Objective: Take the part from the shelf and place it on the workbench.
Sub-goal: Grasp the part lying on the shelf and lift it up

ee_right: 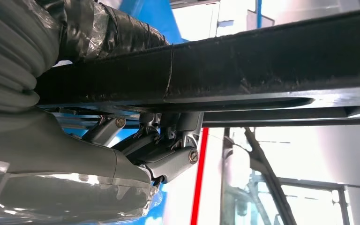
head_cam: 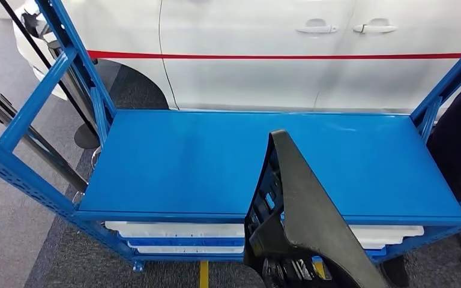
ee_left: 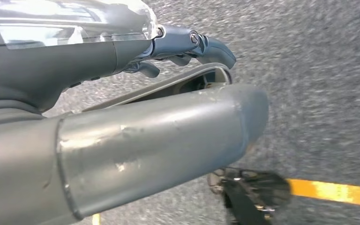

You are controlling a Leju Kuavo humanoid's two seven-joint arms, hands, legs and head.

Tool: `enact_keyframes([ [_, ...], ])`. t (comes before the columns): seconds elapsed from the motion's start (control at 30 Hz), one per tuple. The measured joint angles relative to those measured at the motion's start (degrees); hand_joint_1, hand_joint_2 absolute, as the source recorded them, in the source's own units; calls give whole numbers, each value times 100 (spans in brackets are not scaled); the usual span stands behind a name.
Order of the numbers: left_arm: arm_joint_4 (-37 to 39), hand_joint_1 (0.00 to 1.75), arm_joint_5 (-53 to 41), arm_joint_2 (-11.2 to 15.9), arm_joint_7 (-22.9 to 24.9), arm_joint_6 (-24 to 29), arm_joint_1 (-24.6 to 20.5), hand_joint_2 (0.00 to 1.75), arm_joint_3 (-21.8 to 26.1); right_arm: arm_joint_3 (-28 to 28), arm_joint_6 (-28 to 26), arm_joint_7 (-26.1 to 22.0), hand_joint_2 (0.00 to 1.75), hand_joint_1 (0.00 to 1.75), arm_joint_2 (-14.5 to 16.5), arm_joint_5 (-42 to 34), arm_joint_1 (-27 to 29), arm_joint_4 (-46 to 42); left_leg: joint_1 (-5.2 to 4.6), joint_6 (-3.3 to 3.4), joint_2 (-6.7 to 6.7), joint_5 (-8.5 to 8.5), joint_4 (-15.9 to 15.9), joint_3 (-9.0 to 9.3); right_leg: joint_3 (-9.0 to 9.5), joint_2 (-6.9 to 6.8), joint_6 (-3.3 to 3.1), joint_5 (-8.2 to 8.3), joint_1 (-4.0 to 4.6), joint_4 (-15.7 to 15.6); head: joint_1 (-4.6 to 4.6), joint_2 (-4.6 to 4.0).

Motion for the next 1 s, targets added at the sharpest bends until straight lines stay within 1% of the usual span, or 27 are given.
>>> enact_keyframes([
  [0.03,0,0,-21,2,8,-9,0,0,3,-13,-4,0,175,175,-1,1,11,16,-2,-7,8,62,20,-94,-18,-2,24,-139,-9,316,1,1],
  [0.07,0,0,-40,4,12,-15,0,0,4,-26,-8,0,175,175,-2,1,24,28,-2,-19,15,120,52,-194,36,-3,41,-132,-14,491,0,1],
  [0.1,0,0,-57,5,15,-20,1,0,4,-40,-8,0,175,175,-2,1,35,37,0,-35,20,168,95,-296,182,-4,50,-16,-19,480,1,2],
  [0.13,0,0,-72,6,16,-24,2,0,5,-50,-8,-1,175,175,-2,2,44,42,2,-55,22,209,149,-398,442,-5,51,140,-25,248,1,1],
  [0.17,0,0,-79,6,16,-27,0,0,5,-56,-9,-1,175,175,-2,4,47,44,3,-78,22,241,209,-492,758,-5,39,200,-29,-144,-1,1],
  [0.2,-1,0,-84,6,15,-31,-2,0,6,-61,-9,-2,175,175,-2,6,47,44,-1,-105,18,268,265,-565,1063,-2,15,179,-20,-570,-1,1],
  [0.23,-1,0,-89,7,15,-34,-4,0,6,-64,-9,-2,175,175,-2,9,50,44,-6,-137,12,298,302,-608,1278,2,-18,125,-7,-896,-3,0],
  [0.27,-2,0,-96,8,13,-37,-5,0,6,-68,-13,-2,175,175,-1,11,55,43,-8,-172,7,334,321,-630,1379,5,-54,49,11,-1086,-4,1],
  [0.3,-2,0,-106,10,10,-40,-3,0,7,-72,-22,-2,175,175,-1,14,63,43,-8,-210,2,378,318,-639,1394,7,-97,49,32,-1145,-3,1],
  [0.37,-2,0,-128,22,5,-53,12,0,7,-78,-45,-2,175,175,0,19,80,43,5,-284,-14,394,335,-691,1298,-9,-190,151,20,-1164,-2,1],
  [0.4,-2,0,-138,29,3,-61,19,0,7,-81,-54,-2,175,175,2,20,86,43,11,-316,-23,266,423,-750,1225,-20,-247,222,9,-1176,-3,1],
  [0.43,-2,0,-144,37,2,-69,25,0,7,-84,-56,-2,175,175,5,21,94,43,21,-343,-32,30,614,-828,1137,-28,-292,300,-4,-1188,-5,1],
  [0.47,-2,0,-149,39,1,-77,25,0,7,-86,-57,-2,175,175,8,21,101,43,33,-366,-36,-281,905,-913,1047,-33,-323,371,-2,-1187,-8,1],
  [0.5,-2,0,-154,41,1,-85,27,0,7,-90,-57,-2,175,175,10,22,110,43,41,-384,-37,-577,1263,-989,955,-33,-339,442,4,-1183,-8,0],
  [0.53,-2,0,-159,42,1,-91,29,0,7,-94,-57,-2,175,175,11,23,117,43,48,-399,-36,-764,1613,-1032,860,-33,-337,512,11,-1176,-8,0],
  [0.57,-2,0,-165,45,1,-95,30,0,7,-101,-62,-2,175,175,12,27,125,43,52,-409,-36,-804,1856,-1015,766,-36,-330,580,16,-1162,-8,1],
  [0.6,-2,0,-174,49,1,-99,30,0,7,-110,-68,-2,175,175,12,32,132,43,54,-413,-36,-731,1958,-940,675,-40,-320,641,18,-1145,-8,1],
  [0.63,-2,0,-182,57,1,-106,29,0,7,-119,-76,-2,175,175,12,39,139,43,55,-410,-36,-553,1843,-748,577,-43,-305,700,18,-1117,-8,2],
  [0.67,-2,0,-188,65,1,-113,26,0,7,-129,-85,-2,175,175,13,47,146,41,55,-399,-38,-394,1531,-459,490,-45,-287,754,17,-1081,-9,1],
  [0.7,-4,0,-195,73,1,-120,22,0,7,-139,-89,-3,175,175,14,56,157,33,48,-381,-42,-353,1075,-109,413,-44,-263,800,23,-1041,-10,0],
  [0.73,-5,0,-200,80,1,-125,17,0,7,-149,-94,-3,175,175,17,64,172,19,39,-354,-47,-377,598,221,353,-45,-233,848,28,-1004,-8,0],
  [0.77,-7,0,-208,84,0,-130,15,0,7,-157,-99,-4,175,175,22,71,190,3,25,-325,-52,-458,256,436,329,-50,-201,898,32,-989,-8,-1],
  [0.8,-9,0,-221,86,0,-133,15,0,7,-164,-110,-4,175,175,27,75,209,-13,6,-290,-56,-530,62,537,321,-57,-165,954,32,-994,-7,0],
  [0.87,-8,0,-244,87,0,-139,25,0,7,-175,-146,-4,175,175,39,80,247,-27,3,-206,-43,-456,19,494,325,-63,-92,1046,16,-1027,-6,1],
  [0.9,-8,0,-256,87,0,-140,26,0,7,-188,-163,-4,175,175,43,80,270,-31,11,-158,-28,-387,14,443,296,-53,-62,964,8,-981,-5,1],
  [0.93,-8,0,-261,87,1,-141,29,0,7,-204,-174,-3,175,175,46,80,295,-32,24,-116,-10,-313,0,379,243,-42,-40,761,3,-841,-3,0],
  [1.0,-9,0,-270,93,2,-144,35,0,7,-242,-183,-2,175,175,49,84,341,-34,28,-63,16,-164,1,199,82,-27,-13,113,-5,-230,-3,-1],
])
